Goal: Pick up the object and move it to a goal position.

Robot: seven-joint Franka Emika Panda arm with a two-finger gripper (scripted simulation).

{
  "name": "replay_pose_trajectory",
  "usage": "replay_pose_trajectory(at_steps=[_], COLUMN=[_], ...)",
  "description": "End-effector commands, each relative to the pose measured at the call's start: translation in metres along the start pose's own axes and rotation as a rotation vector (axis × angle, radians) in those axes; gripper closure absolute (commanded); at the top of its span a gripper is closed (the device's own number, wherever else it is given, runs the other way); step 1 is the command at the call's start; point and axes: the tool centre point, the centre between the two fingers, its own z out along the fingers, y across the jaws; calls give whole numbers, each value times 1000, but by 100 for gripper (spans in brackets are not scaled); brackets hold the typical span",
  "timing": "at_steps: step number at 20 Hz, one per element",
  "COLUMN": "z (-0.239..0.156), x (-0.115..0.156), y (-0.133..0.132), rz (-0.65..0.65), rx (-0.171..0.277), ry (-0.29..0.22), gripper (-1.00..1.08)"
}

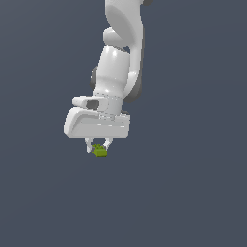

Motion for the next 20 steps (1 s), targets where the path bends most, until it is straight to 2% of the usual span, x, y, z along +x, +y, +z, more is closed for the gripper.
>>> replay_pose_trajectory(at_steps=[1,20], z=[-9,-82], x=[9,54], y=[13,88], rz=[12,87], rx=[-39,-287], ry=[22,151], gripper=[108,108])
